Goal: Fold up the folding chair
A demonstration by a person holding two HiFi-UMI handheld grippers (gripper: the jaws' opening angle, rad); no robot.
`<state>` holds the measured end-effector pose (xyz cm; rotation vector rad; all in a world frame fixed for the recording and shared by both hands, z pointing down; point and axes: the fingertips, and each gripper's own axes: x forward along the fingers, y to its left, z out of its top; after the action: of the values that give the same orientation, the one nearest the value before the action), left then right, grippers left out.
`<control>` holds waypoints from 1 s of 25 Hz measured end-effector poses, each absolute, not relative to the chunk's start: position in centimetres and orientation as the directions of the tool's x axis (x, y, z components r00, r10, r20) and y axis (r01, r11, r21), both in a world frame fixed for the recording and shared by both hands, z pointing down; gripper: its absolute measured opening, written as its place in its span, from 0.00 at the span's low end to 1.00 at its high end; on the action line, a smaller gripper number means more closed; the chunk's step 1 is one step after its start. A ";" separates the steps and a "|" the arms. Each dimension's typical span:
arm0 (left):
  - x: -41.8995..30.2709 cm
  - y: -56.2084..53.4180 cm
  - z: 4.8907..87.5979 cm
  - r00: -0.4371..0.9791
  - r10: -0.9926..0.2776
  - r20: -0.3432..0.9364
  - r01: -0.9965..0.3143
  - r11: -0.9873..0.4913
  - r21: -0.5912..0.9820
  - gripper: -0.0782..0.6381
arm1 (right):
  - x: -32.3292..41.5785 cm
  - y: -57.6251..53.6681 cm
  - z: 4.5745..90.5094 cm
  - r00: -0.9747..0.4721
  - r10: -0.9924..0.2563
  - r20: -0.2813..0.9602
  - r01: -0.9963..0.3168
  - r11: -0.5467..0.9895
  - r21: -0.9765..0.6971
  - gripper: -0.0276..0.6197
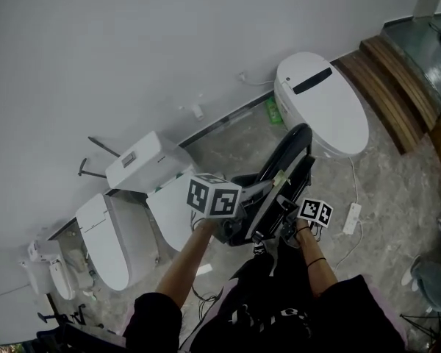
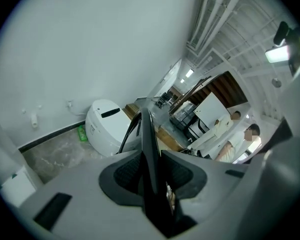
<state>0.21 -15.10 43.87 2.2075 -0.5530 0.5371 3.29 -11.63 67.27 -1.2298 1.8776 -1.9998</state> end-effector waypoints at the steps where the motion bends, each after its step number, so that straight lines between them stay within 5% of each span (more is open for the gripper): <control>1: 0.3 -15.8 43.7 0.812 -0.212 0.544 -0.545 -0.608 0.577 0.27 | 3.3 -12.3 67.2 -0.660 -0.600 0.453 -0.407 -0.222 -0.886 0.17; 25: -6.9 -36.7 44.3 0.759 -0.231 0.609 -0.604 -0.601 0.524 0.27 | -3.2 -33.1 67.6 -0.677 -0.550 0.490 -0.445 -0.224 -0.867 0.17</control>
<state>-6.85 -36.65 44.27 2.1999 -0.6212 0.6366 -3.25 -33.08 67.57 -1.2268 1.9057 -2.0615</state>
